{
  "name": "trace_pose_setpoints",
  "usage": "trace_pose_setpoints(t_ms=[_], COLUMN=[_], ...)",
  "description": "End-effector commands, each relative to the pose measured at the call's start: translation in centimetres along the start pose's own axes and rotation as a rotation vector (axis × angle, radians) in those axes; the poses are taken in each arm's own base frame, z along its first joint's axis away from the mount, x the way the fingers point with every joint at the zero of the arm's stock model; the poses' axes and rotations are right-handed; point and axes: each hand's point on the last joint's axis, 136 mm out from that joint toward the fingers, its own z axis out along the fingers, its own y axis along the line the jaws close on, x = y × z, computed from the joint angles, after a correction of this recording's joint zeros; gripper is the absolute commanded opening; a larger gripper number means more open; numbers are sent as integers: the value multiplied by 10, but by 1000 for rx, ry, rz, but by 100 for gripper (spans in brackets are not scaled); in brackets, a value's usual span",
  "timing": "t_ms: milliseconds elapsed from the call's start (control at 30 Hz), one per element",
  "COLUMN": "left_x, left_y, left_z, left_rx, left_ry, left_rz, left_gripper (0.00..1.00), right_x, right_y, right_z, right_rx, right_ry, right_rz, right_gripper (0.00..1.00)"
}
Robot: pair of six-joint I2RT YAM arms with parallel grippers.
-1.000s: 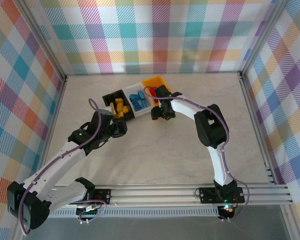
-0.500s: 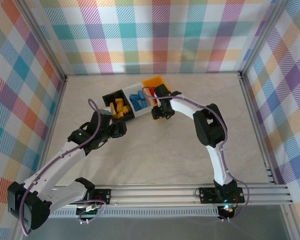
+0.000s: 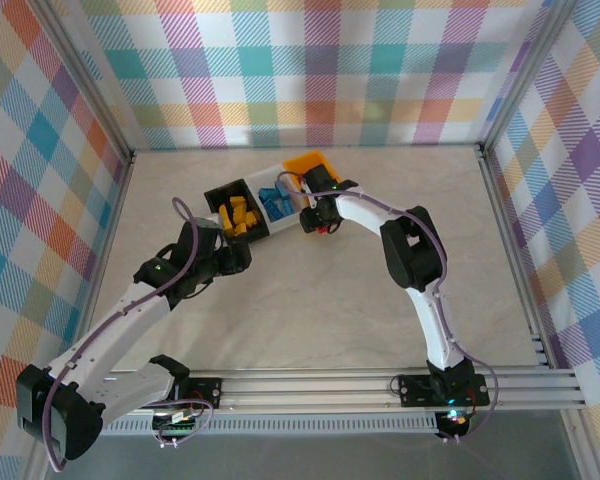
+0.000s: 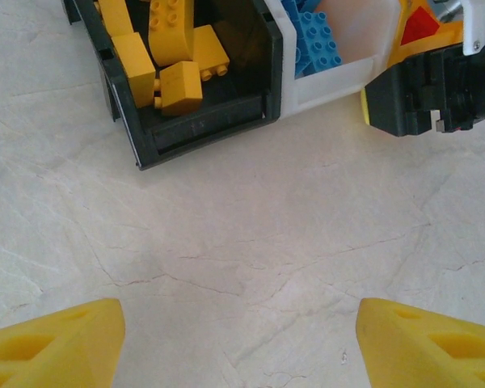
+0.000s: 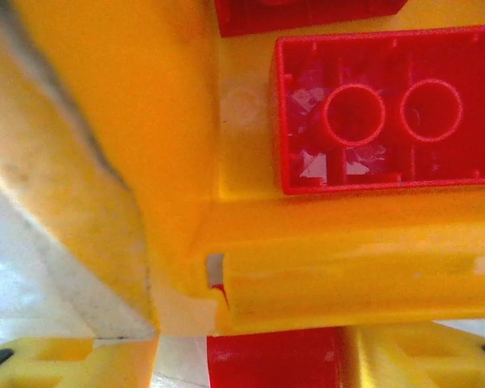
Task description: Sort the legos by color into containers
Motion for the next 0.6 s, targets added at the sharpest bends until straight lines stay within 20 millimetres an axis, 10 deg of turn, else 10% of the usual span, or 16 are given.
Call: trace_pose_setpoints(t_ms=[0,267,567], left_x=[4,6,6], left_y=[5,5,5], left_z=[0,3,6], left_rx=[6,11,10], left_ry=[10,17,16], left_rz=[-33,-42,-42], left_gripper=[76,76,76], right_x=[9,13,-30], right_y=[2,1,4], right_z=[-4,-31,-97], right_rx=[-18,-20,-50], right_ry=[-2,-38,-189], right_rz=[23,58,84], right_gripper=[48,28,27])
